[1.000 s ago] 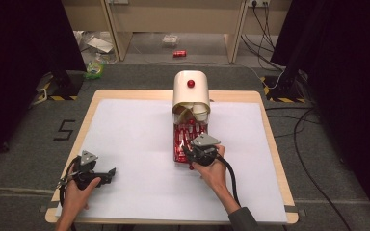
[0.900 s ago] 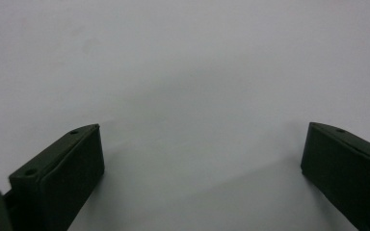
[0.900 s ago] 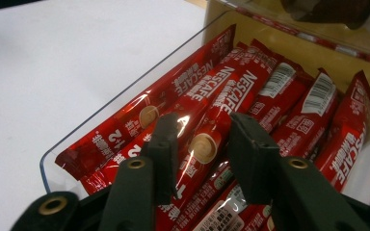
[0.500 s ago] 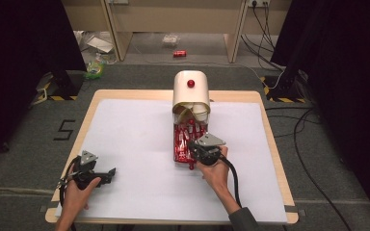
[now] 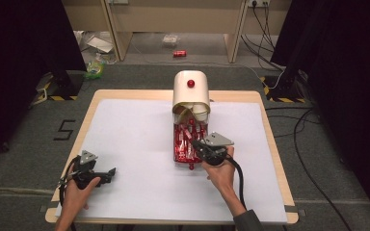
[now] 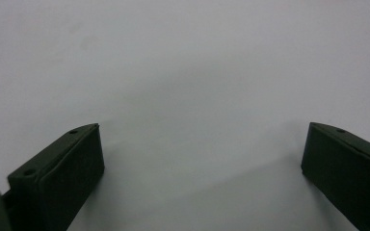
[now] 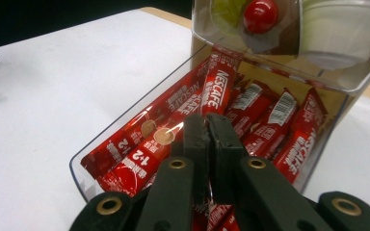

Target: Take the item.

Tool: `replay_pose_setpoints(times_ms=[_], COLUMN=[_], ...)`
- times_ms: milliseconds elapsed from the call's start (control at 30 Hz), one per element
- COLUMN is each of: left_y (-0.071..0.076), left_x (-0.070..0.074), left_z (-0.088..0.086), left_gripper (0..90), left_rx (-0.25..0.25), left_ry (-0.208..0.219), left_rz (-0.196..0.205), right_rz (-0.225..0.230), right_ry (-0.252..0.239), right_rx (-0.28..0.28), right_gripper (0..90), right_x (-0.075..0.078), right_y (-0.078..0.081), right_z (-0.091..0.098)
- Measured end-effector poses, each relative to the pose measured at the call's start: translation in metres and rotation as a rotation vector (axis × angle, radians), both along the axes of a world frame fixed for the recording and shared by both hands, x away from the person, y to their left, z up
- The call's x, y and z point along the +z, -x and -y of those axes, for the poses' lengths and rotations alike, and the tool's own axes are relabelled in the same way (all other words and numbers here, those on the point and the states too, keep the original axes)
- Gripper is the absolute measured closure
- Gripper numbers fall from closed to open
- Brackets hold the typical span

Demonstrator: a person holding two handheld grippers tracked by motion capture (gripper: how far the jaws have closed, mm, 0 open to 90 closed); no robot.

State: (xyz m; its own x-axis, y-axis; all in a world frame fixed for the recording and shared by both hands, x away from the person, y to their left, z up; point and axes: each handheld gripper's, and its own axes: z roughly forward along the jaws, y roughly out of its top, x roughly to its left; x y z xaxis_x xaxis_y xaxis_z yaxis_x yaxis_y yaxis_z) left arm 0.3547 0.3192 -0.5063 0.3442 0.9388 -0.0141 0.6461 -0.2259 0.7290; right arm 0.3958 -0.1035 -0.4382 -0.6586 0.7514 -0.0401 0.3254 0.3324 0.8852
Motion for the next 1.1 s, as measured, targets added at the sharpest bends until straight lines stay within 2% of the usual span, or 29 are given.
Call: replay_pose_setpoints(times_ms=[233,367,567,833,1100], left_y=[0.0,0.0,0.0,0.0,0.0], left_x=[0.0,0.0,0.0,0.0,0.0], left_z=[0.0,0.0,0.0,0.0,0.0], left_gripper=[0.3,0.3,0.3,0.3,0.3], left_rx=[0.001,0.001,0.001,0.001,0.001], left_ry=[0.001,0.001,0.002,0.0,0.002], left_rz=[0.0,-0.001,-0.001,0.0,-0.001], right_rz=[-0.011,-0.013,0.0,0.025,0.031], right_ry=[0.025,0.023,0.033,0.01,0.001], right_rx=[0.017,0.014,0.009,-0.036,-0.087], right_gripper=[87.7,87.7,87.7,87.7,87.7], right_x=[0.004,0.005,0.009,0.015,0.017], right_y=[0.009,0.012,0.024,0.043,0.049], right_z=[0.008,0.013,0.025,0.053,0.077])
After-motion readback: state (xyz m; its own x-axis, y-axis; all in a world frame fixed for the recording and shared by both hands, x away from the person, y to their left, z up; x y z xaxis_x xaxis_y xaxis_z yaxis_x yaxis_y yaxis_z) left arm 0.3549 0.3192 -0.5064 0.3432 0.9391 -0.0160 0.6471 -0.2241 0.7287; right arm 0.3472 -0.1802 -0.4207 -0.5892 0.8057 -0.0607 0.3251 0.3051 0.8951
